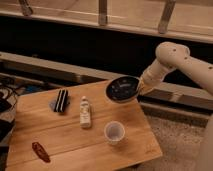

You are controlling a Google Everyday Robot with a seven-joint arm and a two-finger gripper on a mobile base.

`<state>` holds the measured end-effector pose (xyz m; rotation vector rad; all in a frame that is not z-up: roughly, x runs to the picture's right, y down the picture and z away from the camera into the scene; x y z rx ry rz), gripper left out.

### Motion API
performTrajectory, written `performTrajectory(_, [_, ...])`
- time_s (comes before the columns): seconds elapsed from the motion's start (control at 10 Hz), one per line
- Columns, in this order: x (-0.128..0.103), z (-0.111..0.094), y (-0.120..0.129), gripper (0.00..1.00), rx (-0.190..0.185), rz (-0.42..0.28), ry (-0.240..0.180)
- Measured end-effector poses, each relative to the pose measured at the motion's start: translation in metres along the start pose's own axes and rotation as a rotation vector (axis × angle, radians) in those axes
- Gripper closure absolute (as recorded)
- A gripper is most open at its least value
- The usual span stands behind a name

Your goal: Pick up the ceramic bowl

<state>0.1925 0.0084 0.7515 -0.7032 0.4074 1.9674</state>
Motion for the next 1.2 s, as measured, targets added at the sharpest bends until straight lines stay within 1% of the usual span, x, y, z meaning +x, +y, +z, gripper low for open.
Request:
performTrajectory(0.6, [0.001, -0.008, 0.003, 0.82, -0.022, -0.008, -0.006])
performTrajectory(1.2, [0.003, -0.014, 0.006, 0.82, -0.036, -0.012, -0.009])
